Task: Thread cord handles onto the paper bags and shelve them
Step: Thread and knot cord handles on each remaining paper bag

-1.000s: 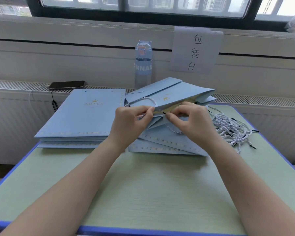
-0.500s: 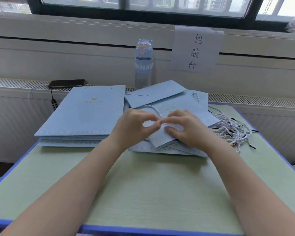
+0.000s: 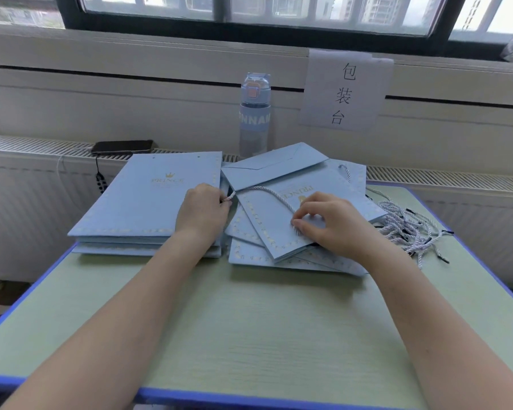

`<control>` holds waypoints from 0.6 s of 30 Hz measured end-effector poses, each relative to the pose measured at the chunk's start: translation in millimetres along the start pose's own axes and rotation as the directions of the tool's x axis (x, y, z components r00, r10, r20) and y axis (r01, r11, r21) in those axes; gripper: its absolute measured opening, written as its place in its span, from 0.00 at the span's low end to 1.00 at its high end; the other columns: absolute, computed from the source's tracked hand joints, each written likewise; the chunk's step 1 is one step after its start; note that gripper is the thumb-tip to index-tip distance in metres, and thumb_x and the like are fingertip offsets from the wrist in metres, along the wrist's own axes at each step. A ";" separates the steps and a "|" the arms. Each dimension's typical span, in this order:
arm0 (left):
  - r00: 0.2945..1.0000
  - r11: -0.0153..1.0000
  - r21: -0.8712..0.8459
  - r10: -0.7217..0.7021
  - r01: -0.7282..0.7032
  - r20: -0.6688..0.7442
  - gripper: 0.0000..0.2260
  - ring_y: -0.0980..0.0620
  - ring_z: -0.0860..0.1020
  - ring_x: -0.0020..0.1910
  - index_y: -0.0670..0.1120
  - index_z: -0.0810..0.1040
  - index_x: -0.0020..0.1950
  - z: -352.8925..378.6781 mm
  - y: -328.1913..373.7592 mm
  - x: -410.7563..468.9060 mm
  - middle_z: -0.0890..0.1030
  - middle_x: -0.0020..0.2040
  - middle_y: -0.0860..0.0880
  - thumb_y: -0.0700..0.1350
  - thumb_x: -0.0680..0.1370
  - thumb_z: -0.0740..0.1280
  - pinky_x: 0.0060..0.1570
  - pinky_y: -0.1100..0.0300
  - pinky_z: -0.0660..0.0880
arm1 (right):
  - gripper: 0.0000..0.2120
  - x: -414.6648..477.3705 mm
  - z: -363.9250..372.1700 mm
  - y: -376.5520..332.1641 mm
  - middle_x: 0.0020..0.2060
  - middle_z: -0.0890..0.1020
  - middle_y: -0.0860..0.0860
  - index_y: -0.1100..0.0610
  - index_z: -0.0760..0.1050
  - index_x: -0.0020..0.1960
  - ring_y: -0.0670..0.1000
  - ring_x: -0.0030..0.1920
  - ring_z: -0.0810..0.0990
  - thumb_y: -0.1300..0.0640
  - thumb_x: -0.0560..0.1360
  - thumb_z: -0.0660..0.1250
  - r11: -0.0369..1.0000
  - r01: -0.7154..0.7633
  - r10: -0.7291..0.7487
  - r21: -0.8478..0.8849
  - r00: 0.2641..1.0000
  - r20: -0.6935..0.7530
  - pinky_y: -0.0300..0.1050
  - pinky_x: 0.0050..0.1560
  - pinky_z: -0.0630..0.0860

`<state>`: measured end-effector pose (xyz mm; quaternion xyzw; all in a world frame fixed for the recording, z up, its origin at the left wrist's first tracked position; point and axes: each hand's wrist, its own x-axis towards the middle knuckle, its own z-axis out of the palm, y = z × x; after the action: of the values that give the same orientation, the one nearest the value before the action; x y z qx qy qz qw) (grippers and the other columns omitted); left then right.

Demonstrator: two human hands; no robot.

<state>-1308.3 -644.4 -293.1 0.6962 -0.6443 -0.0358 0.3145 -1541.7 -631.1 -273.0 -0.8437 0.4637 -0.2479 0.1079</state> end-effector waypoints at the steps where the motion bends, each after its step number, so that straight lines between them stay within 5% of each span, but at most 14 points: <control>1: 0.999 0.998 -0.054 0.019 -0.021 -0.037 0.12 0.43 0.76 0.50 0.39 0.81 0.47 -1.8 -0.3 -0.4 0.80 0.46 0.43 0.45 0.80 0.62 0.41 0.58 0.70 | 0.05 0.1 0.5 0.3 0.49 0.74 0.45 0.53 0.81 0.48 0.46 0.51 0.70 0.54 0.76 0.67 1.000 -0.002 0.002 0.004 1.000 0.001 0.42 0.54 0.66; 6: 0.922 0.937 -0.149 0.266 -0.316 -0.283 0.10 0.48 0.75 0.41 0.41 0.81 0.58 -9.5 13.9 -3.9 0.76 0.40 0.46 0.41 0.80 0.64 0.41 0.68 0.62 | 0.12 -0.5 3.2 -0.9 0.52 0.73 0.44 0.51 0.77 0.60 0.45 0.47 0.73 0.55 0.76 0.66 0.999 0.028 -0.023 0.042 0.993 -0.114 0.38 0.50 0.68; 12: 0.715 0.692 -0.186 0.690 -0.697 -0.112 0.18 0.53 0.73 0.48 0.37 0.76 0.63 1.9 39.6 -23.7 0.76 0.48 0.41 0.28 0.75 0.60 0.50 0.64 0.71 | 0.20 0.4 8.1 -13.6 0.54 0.78 0.48 0.54 0.70 0.68 0.42 0.44 0.77 0.56 0.77 0.66 0.974 0.169 -0.124 0.150 0.956 -0.266 0.36 0.45 0.76; 14: 0.728 0.671 -0.289 0.656 -0.683 -0.199 0.13 0.59 0.74 0.44 0.37 0.78 0.59 0.9 43.0 -25.9 0.79 0.46 0.45 0.32 0.76 0.62 0.49 0.68 0.74 | 0.19 -0.2 9.9 -17.6 0.48 0.81 0.47 0.54 0.72 0.67 0.43 0.43 0.78 0.57 0.77 0.66 0.957 0.152 -0.088 0.247 0.964 -0.250 0.36 0.45 0.77; 18: 0.868 0.753 -0.434 0.415 -0.495 -0.272 0.08 0.57 0.81 0.40 0.42 0.77 0.47 -5.4 42.9 -27.4 0.82 0.39 0.54 0.42 0.73 0.73 0.40 0.68 0.77 | 0.13 -3.2 12.9 -23.6 0.37 0.82 0.43 0.54 0.78 0.60 0.43 0.40 0.82 0.58 0.76 0.68 0.917 0.141 -0.054 0.373 0.970 -0.235 0.35 0.44 0.76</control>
<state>-1348.0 -615.9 -277.7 0.4155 -0.7367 -0.0645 0.5296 -1519.2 -616.1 -275.4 -0.7951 0.3717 -0.4317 0.2079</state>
